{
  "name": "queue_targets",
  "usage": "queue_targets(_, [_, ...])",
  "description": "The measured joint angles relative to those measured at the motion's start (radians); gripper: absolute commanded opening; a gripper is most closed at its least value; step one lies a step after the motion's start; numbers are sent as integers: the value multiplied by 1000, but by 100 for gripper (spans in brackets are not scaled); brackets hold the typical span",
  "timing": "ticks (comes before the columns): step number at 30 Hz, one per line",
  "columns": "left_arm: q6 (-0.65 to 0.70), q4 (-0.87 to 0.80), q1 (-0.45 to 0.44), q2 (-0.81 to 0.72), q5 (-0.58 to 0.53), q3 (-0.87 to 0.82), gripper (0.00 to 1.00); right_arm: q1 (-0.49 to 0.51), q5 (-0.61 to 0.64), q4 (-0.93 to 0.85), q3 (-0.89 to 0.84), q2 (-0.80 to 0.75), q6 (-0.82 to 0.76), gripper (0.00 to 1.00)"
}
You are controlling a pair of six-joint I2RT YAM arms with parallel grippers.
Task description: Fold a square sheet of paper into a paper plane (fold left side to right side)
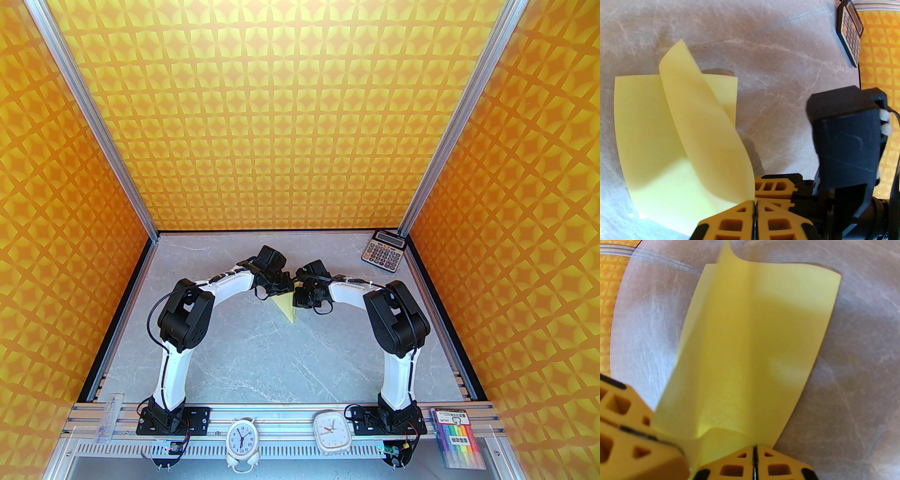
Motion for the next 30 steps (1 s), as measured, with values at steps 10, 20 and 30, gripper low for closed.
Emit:
queue_targets(10, [-4,-24,-6,18,-11,2,8,0,2,7,-11,-5,17,9])
queue_targets(20, [-26,-37,-10,42,-26,15,7,0,2,48,-50,-28,42,9])
queue_targets(30, [-65,-43,-10,56,-35,34,7,-6,-1,56,-51,-29,52,9])
